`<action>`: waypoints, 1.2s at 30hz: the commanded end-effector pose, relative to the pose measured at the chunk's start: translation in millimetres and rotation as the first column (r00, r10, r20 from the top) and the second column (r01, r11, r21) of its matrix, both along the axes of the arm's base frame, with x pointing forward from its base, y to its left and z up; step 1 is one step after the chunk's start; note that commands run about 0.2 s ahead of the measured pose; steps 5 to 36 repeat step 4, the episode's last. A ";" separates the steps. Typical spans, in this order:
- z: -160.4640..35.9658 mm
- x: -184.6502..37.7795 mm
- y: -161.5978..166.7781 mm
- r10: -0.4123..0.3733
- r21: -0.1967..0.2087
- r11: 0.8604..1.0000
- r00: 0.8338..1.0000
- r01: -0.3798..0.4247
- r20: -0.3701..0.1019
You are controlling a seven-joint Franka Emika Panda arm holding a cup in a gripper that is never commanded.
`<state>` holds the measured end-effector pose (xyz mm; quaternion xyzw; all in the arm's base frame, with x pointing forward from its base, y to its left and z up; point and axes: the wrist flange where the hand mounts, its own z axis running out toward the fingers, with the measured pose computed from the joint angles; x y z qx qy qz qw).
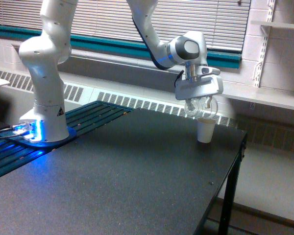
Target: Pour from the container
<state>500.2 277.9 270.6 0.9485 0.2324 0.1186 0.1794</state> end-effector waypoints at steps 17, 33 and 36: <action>21.0 4.0 -15.7 -0.020 0.046 0.999 0.999 0.019 0.032; 21.0 4.0 -15.7 -0.020 0.046 0.999 0.999 0.019 0.032; 21.0 4.0 -15.7 -0.020 0.046 0.999 0.999 0.019 0.032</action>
